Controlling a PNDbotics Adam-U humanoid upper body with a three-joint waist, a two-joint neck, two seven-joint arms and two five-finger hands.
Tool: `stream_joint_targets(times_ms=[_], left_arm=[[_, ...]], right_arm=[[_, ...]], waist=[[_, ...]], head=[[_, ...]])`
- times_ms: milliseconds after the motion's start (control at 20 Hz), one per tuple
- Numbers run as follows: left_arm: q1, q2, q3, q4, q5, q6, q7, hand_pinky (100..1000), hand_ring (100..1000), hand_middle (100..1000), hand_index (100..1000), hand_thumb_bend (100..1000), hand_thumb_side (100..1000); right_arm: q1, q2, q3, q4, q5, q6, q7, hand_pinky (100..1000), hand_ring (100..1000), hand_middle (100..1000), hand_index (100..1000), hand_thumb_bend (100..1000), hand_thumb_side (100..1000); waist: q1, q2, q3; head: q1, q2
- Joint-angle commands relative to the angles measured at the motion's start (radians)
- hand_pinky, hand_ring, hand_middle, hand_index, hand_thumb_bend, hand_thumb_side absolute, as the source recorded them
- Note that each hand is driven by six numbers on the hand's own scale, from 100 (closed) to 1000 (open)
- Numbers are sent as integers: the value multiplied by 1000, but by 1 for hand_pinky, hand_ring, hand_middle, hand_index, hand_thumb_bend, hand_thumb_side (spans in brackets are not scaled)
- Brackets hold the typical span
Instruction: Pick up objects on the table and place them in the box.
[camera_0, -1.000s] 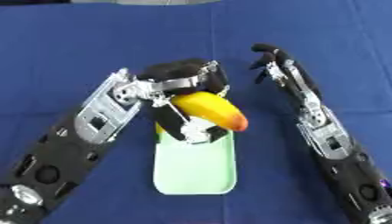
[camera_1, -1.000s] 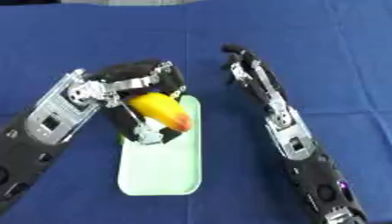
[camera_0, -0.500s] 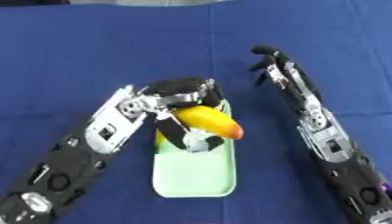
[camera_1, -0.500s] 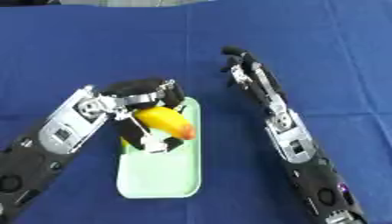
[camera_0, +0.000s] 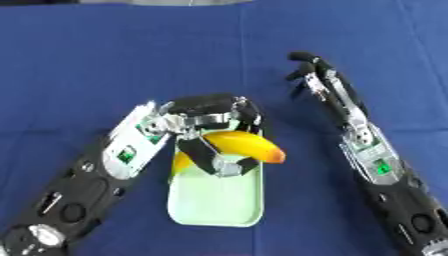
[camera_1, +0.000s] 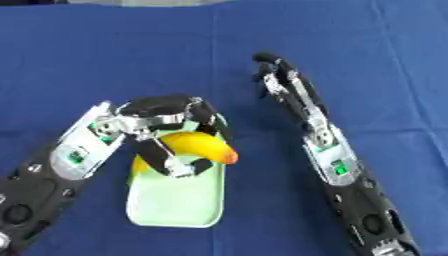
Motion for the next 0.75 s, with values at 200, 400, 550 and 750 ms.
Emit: stream_joint_targets(times_ms=[200, 400, 550, 750], left_arm=[[-4, 12, -4, -33, -10, -349, -364, 745, 840, 858, 884, 100, 818], [8, 26, -3, -44, -2, -349, -366, 770, 859, 884, 894, 100, 873], [21, 47, 7, -69, 15, -349, -363, 781, 865, 892, 899, 100, 878], [34, 96, 37, -138, 57, -349, -331, 790, 869, 896, 907, 100, 819]], right_arm=[[-20, -3, 0, -18, -6, 1, 0, 469, 671, 837, 891, 100, 836], [-17, -6, -2, -18, -6, 2, -1, 469, 671, 836, 892, 100, 835], [-13, -9, -4, -18, -6, 3, -4, 469, 671, 837, 892, 100, 835], [-6, -14, -8, -19, -6, 5, -7, 468, 671, 837, 892, 100, 834]], waist=[[-2, -19, 2], [-1, -21, 5], [1, -24, 9], [6, -29, 14]], head=[[5, -15], [2, -15], [-3, -14], [-13, -12]])
